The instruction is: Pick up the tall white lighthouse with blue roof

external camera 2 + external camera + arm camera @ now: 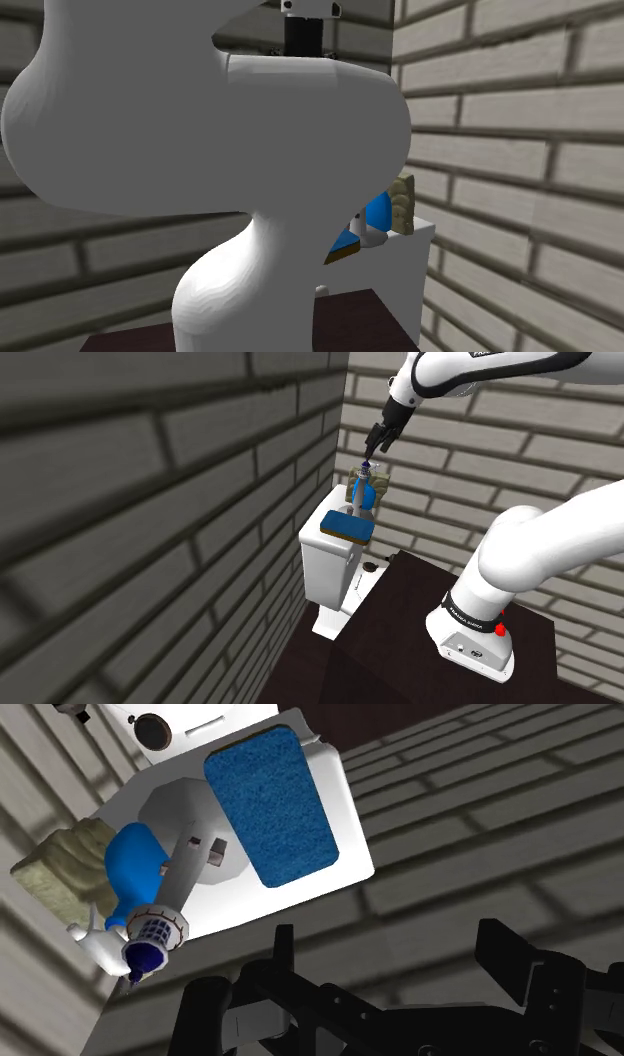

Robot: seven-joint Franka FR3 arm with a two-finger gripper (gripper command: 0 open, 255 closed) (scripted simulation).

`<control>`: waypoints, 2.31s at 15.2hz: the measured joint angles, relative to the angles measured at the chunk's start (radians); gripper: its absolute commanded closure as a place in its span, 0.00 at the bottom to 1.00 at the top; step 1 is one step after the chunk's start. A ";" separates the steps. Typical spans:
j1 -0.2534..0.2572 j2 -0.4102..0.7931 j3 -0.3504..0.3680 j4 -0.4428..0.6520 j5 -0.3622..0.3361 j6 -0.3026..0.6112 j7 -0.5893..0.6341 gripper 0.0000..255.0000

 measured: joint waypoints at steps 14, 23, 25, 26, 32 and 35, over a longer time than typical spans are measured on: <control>0.109 0.401 -0.358 0.039 0.277 0.486 -0.302 0.00; 0.225 0.684 -0.519 0.149 0.806 0.570 -0.722 0.00; 0.222 0.709 -0.514 0.148 0.863 0.578 -0.770 0.00; 0.218 0.733 -0.509 0.153 0.907 0.580 -0.806 0.00; 0.214 0.747 -0.503 0.153 0.945 0.587 -0.834 1.00; 0.215 0.745 -0.503 0.152 0.942 0.587 -0.832 1.00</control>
